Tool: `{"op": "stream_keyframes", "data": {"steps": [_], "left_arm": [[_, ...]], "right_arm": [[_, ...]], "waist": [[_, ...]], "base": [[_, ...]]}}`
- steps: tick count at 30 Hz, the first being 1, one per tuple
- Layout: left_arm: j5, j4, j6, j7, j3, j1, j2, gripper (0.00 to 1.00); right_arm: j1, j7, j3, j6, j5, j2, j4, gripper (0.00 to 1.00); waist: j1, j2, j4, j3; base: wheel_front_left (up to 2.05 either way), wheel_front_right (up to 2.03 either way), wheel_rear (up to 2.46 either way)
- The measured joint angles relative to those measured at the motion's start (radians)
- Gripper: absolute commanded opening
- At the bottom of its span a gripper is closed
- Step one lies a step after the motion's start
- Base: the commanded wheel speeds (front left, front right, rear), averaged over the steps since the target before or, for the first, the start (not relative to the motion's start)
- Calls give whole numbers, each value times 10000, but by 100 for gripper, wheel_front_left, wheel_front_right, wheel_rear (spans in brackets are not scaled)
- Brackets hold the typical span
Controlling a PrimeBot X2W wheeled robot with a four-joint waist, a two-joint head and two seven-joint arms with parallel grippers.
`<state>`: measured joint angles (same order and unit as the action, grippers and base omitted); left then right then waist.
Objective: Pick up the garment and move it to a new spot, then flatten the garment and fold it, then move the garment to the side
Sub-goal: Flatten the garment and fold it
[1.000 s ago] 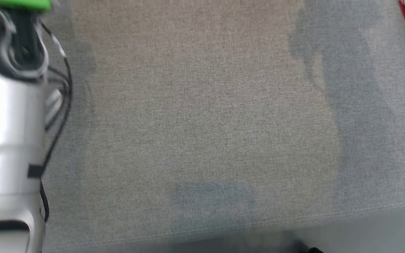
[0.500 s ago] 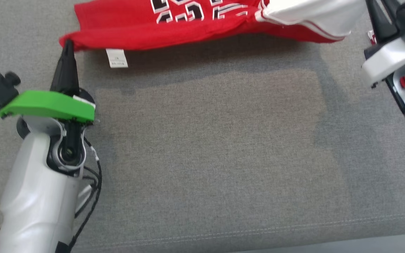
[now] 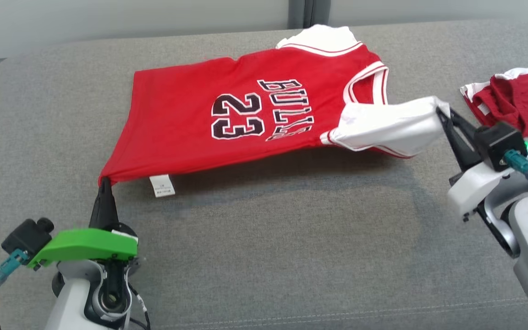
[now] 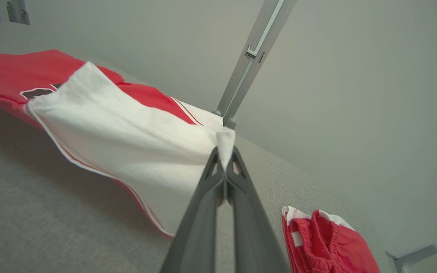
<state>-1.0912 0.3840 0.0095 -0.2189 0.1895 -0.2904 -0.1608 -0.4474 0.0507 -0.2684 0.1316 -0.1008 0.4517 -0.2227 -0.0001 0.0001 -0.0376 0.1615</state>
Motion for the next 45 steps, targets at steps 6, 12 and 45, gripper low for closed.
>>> {"op": "stream_keyframes", "data": {"steps": [6,12,45], "left_arm": [[291,-249,412,-84,174,982,-12,0],[460,-569,719,-50,426,1859,-42,0],[4324,-414,2021,2522,3289,-1023,-1712,0]], "right_arm": [[1113,-614,-328,0,-374,61,309,0],[2359,-1563,-374,0,-1053,548,1170,0],[-232,-2234,-1950,0,-2380,1630,1388,0]], "waist": [[0,0,139,-475],[0,0,246,-835],[1,0,504,658]], "base": [[0,0,0],[0,0,0],[0,0,0]]}}
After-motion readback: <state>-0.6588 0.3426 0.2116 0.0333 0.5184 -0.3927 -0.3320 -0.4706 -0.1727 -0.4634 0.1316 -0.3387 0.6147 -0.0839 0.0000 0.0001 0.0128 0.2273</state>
